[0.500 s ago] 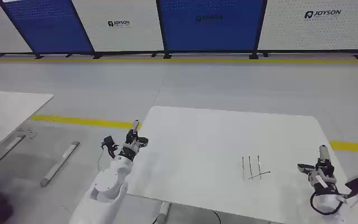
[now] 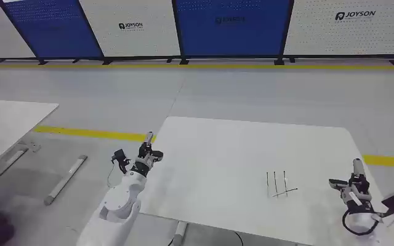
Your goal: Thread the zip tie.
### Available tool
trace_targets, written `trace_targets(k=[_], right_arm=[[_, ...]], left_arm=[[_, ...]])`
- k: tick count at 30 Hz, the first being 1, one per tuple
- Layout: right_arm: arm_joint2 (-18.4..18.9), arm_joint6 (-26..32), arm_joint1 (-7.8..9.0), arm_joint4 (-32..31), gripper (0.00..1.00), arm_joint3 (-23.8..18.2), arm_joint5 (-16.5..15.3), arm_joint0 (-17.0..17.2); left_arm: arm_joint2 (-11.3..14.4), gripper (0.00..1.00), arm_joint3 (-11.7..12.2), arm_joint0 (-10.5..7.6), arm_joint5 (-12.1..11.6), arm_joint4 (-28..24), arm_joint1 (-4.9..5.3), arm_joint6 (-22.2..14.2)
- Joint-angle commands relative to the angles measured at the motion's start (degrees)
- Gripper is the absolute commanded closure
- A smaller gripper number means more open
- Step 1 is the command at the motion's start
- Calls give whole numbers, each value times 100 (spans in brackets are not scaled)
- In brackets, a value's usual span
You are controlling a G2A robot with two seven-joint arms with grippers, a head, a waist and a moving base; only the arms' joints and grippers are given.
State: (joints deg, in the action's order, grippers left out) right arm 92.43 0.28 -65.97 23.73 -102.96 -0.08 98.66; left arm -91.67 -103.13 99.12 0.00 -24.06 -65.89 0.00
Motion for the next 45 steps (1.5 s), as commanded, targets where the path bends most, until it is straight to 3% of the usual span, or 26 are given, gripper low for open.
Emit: trace_targets(k=[1,3,6,10,11,14,25,26,27,28,30,32,35,38,41,45], right_arm=[[89,185,1,158,0,6,38,-19],[202,552,20,243,0,12,142,-45],[460,1572,98,202,0,-3,438,-175],[763,2942,212,204,0,50,874,-501],[786,3649,256,304,0,106,1096,-645],[928,4423,356,17,0,405,1316,-1037],[932,4476,365,-13,0,452,1365,-1069],[860,4667,364,78,0,456,1400,-1071],[769,5445,381,609,0,783,1809,-1246],[869,5794,424,630,0,932,1898,-1476],[958,6266,493,427,0,1122,1766,-1719],[948,7138,567,412,0,1344,1750,-1980],[864,7628,659,-14,0,1686,1607,-2334],[602,7909,713,-425,0,2029,1468,-2583],[397,7745,754,-998,0,2239,1202,-2694],[407,7656,762,-1007,0,2245,1096,-2671]], left_arm=[[0,0,0,0,0,0,0,0],[0,0,0,0,0,0,0,0],[0,0,0,0,0,0,0,0],[0,0,0,0,0,0,0,0],[0,0,0,0,0,0,0,0],[0,0,0,0,0,0,0,0],[0,0,0,0,0,0,0,0],[0,0,0,0,0,0,0,0],[0,0,0,0,0,0,0,0],[0,0,0,0,0,0,0,0],[0,0,0,0,0,0,0,0],[0,0,0,0,0,0,0,0],[0,0,0,0,0,0,0,0],[0,0,0,0,0,0,0,0],[0,0,0,0,0,0,0,0],[0,0,0,0,0,0,0,0]])
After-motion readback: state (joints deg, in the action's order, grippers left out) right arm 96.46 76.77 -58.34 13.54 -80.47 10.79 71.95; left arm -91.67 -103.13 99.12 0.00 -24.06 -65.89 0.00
